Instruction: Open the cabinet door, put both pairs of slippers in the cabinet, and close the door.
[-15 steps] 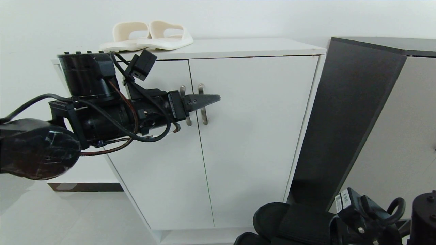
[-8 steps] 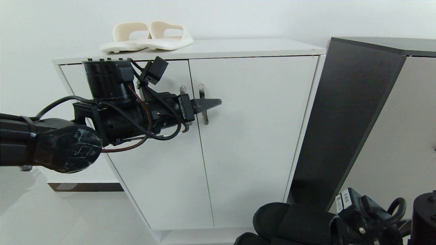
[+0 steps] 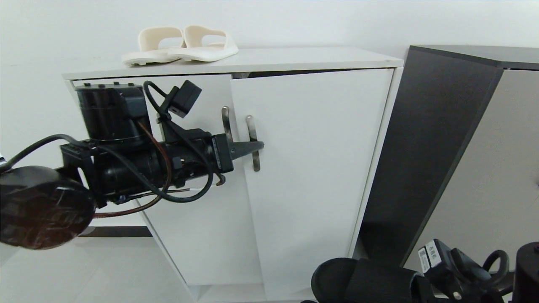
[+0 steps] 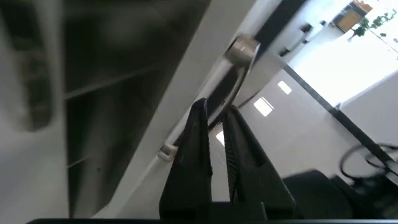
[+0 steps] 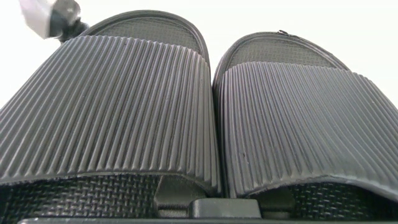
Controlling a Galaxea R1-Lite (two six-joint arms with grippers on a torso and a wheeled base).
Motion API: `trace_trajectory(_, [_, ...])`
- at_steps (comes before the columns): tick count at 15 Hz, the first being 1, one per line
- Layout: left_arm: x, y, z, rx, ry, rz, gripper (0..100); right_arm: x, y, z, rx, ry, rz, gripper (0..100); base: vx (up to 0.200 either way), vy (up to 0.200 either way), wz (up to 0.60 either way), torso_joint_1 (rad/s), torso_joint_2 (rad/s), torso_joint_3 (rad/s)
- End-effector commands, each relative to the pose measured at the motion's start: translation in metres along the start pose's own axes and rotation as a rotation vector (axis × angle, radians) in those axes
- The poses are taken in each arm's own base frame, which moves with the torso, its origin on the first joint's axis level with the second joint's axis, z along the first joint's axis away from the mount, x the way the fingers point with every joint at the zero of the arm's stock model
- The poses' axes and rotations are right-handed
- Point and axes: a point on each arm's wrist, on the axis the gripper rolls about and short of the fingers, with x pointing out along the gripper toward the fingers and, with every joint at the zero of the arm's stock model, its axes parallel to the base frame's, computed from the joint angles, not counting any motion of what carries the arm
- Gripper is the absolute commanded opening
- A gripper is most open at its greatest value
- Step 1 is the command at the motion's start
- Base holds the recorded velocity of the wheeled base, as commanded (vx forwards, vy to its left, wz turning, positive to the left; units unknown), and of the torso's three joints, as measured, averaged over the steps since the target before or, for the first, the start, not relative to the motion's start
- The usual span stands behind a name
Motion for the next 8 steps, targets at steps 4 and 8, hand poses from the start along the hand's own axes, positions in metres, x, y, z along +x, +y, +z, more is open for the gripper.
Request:
trace_trajectory(4, [-0.075, -0.058, -0.013, 0.056, -0.056, -0.126, 0, -0.015, 0.007, -0.004, -0.062, -0.014, 0.105, 0, 0.0, 0.0, 0.0, 0.0, 0.0, 0.0])
trace_trajectory(8, [-0.085, -0.058, -0.012, 0.065, -0.082, -0.107, 0, -0.015, 0.007, -0.004, -0.061, -0.013, 0.104, 0, 0.0, 0.0, 0.0, 0.0, 0.0, 0.0])
